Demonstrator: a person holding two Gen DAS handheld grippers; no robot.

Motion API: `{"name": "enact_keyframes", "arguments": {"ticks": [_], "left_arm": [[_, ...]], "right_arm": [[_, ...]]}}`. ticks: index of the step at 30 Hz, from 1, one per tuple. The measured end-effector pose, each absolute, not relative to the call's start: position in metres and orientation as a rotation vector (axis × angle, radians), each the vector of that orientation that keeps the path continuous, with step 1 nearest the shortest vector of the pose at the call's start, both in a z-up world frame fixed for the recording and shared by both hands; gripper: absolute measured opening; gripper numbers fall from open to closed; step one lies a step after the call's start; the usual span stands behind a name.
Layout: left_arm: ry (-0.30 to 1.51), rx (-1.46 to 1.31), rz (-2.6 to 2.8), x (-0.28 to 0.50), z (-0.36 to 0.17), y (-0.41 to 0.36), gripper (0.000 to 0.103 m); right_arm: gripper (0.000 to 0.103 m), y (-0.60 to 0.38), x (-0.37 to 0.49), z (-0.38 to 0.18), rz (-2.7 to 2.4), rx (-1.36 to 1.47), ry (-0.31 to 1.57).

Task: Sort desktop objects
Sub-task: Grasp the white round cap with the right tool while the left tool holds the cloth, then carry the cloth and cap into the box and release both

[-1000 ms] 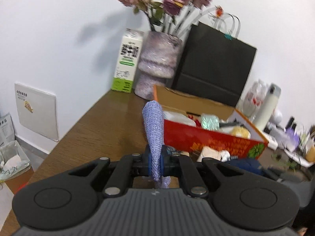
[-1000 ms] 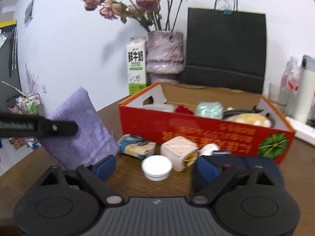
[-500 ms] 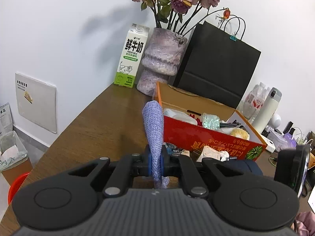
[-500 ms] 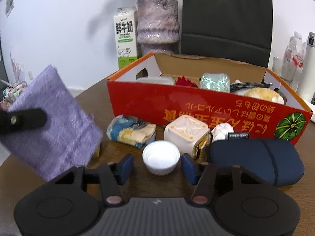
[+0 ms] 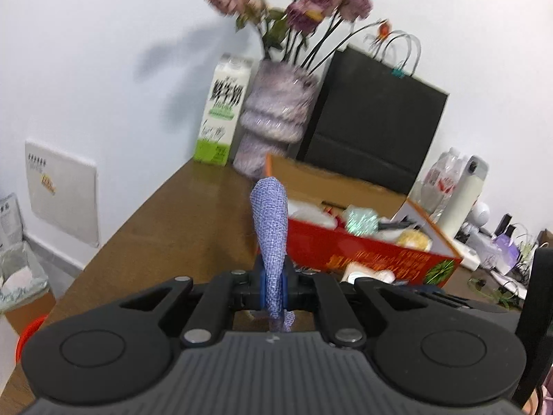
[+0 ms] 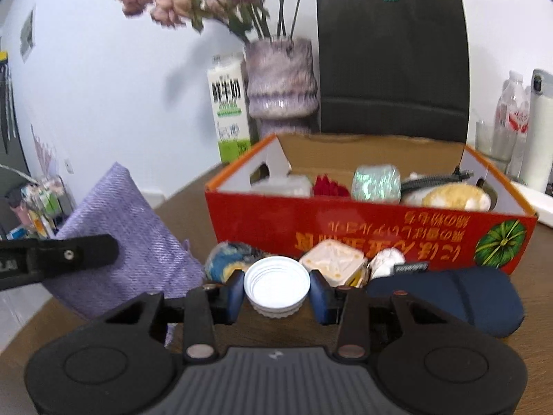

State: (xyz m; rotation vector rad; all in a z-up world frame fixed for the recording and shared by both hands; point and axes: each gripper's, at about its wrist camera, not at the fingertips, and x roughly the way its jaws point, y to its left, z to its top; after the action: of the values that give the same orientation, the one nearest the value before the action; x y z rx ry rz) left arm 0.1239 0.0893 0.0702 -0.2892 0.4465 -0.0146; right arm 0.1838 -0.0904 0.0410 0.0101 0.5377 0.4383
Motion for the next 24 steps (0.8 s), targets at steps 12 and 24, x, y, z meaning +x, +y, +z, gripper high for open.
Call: {"name": "enact_keyframes", "arguments": {"ticks": [12,24], "left_arm": [[0.291,-0.229,-0.091,0.159,0.133,0.027,0.009],[0.25,-0.276,-0.142,0.231,0.126,-0.011,0.009]], "right_arm": [[0.039,-0.135,0.194,0.093,0.408,0.085,0.403],[0.039,-0.163,0.261,0.117,0.351,0.099,0.345]]}}
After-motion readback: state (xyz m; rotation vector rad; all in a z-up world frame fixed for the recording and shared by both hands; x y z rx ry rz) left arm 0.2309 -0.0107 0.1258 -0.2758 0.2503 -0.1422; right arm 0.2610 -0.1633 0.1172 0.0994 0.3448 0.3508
